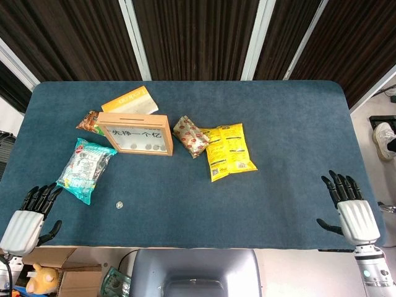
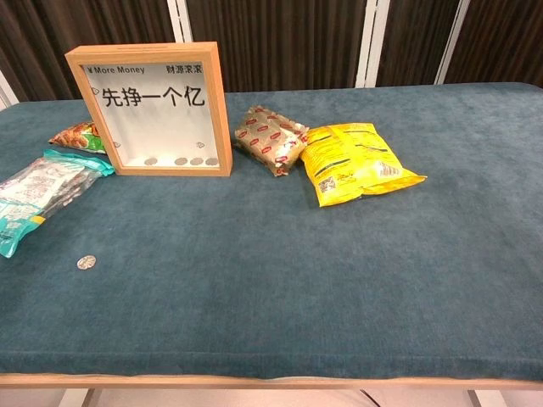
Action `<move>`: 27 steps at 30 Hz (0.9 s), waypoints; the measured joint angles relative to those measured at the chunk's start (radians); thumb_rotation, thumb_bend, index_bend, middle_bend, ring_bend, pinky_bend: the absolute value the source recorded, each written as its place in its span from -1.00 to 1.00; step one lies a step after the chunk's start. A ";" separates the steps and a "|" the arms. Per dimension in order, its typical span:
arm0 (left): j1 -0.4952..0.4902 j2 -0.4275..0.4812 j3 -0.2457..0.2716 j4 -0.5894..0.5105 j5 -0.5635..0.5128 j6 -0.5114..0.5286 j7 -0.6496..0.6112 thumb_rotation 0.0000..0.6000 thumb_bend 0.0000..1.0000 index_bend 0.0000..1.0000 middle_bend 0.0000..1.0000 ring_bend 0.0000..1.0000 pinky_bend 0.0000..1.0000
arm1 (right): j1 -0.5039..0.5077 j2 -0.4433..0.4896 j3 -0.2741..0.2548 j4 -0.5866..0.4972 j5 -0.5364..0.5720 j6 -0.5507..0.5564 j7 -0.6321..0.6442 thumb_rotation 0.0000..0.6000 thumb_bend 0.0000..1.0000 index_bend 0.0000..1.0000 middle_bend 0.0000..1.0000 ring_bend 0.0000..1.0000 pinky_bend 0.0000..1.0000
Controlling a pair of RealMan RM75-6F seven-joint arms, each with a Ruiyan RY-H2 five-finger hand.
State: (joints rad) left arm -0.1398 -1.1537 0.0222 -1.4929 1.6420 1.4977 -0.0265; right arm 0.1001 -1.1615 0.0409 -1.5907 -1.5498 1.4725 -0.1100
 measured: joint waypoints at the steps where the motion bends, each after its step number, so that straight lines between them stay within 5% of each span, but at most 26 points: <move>1: 0.000 -0.001 0.000 0.000 0.000 0.000 0.003 1.00 -0.20 -1.00 -1.00 -1.00 -0.88 | 0.000 0.001 0.000 0.000 -0.001 0.000 0.002 1.00 -0.64 -1.00 -1.00 -1.00 -1.00; 8: -0.018 -0.023 0.005 0.006 0.017 -0.027 0.018 1.00 -0.20 -1.00 -0.91 -0.93 -0.74 | -0.005 0.009 -0.008 -0.004 -0.015 0.008 0.019 1.00 -0.64 -1.00 -1.00 -1.00 -1.00; 13: -0.037 -0.113 -0.006 0.076 0.054 -0.006 0.019 1.00 -0.20 -0.80 0.47 0.23 0.63 | -0.007 0.013 -0.014 -0.003 -0.023 0.009 0.025 1.00 -0.64 -1.00 -1.00 -1.00 -1.00; 15: -0.051 -0.169 -0.002 0.136 0.083 -0.003 0.008 1.00 -0.19 -0.61 0.84 0.60 0.93 | -0.006 0.014 -0.014 -0.005 -0.022 0.004 0.029 1.00 -0.64 -1.00 -1.00 -1.00 -1.00; 19: -0.079 -0.298 0.001 0.262 0.123 0.000 -0.015 1.00 -0.17 -0.33 1.00 0.95 1.00 | -0.001 0.019 -0.013 -0.009 -0.015 -0.008 0.033 1.00 -0.65 -1.00 -1.00 -1.00 -1.00; 27: -0.123 -0.514 -0.002 0.442 0.105 -0.069 -0.005 1.00 -0.18 -0.13 1.00 1.00 1.00 | -0.001 0.036 -0.008 -0.015 -0.004 -0.011 0.065 1.00 -0.65 -1.00 -1.00 -1.00 -1.00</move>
State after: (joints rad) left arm -0.2631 -1.6674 0.0201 -1.0513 1.7473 1.4289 -0.0319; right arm 0.0994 -1.1255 0.0326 -1.6056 -1.5536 1.4611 -0.0449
